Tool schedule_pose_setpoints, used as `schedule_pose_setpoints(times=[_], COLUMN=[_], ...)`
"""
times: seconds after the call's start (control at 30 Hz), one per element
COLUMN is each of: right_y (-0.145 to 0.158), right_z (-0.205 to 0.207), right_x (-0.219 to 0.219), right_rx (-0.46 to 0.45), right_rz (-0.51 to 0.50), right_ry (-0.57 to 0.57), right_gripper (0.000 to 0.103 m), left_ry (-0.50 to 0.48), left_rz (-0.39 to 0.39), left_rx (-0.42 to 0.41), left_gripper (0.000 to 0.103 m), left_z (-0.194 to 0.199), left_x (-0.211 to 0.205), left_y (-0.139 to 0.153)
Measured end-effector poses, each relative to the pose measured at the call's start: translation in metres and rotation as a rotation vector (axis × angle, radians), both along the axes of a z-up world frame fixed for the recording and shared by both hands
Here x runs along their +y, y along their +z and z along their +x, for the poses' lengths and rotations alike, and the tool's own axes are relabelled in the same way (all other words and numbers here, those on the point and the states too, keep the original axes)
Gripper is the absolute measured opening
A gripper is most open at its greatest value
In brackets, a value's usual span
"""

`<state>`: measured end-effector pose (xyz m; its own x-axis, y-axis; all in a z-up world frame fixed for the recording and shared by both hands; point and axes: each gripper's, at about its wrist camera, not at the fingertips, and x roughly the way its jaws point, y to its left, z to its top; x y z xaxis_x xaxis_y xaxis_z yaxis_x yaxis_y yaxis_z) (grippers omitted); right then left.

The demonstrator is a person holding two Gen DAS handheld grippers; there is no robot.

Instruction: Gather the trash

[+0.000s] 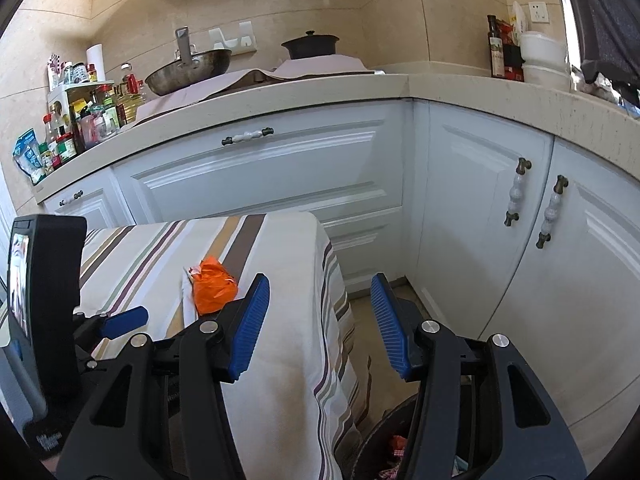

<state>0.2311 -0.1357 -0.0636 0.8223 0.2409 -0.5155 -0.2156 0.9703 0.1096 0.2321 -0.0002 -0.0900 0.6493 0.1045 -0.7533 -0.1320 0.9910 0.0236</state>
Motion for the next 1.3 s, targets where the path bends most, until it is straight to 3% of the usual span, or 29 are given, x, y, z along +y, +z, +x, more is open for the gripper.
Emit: schedule_pose_setpoints(times=[0.2, 0.23, 0.37, 0.9, 1.13, 1.2, 1.27, 1.3], right_y=[-0.004, -0.004, -0.003, -0.003, -0.002, -0.002, -0.002, -0.002], right_z=[0.001, 0.001, 0.002, 0.007, 0.002, 0.001, 0.001, 0.001], right_x=[0.006, 0.007, 0.013, 0.056, 0.061, 0.056, 0.049, 0.046], right_rx=[0.009, 0.009, 0.012, 0.029, 0.027, 0.029, 0.033, 0.035], right_rz=[-0.006, -0.006, -0.008, -0.014, -0.032, -0.028, -0.027, -0.025], right_ry=[0.009, 0.011, 0.022, 0.103, 0.097, 0.085, 0.069, 0.063], right_gripper=[0.052, 0.052, 0.052, 0.052, 0.052, 0.052, 0.052, 0.052], left_ry=[0.011, 0.011, 0.015, 0.061, 0.043, 0.019, 0.007, 0.001], left_rz=[-0.021, -0.027, -0.041, -0.045, -0.133, -0.141, -0.138, -0.142], left_rx=[0.003, -0.001, -0.011, -0.049, -0.032, -0.027, -0.032, -0.033], left_gripper=[0.03, 0.02, 0.001, 0.001, 0.001, 0.006, 0.023, 0.027], left_z=[-0.001, -0.002, -0.003, -0.029, -0.028, -0.026, -0.023, -0.022], left_x=[0.007, 0.009, 0.012, 0.06, 0.066, 0.057, 0.051, 0.048], left_y=[-0.001, -0.001, 0.001, 0.008, 0.007, 0.007, 0.007, 0.007])
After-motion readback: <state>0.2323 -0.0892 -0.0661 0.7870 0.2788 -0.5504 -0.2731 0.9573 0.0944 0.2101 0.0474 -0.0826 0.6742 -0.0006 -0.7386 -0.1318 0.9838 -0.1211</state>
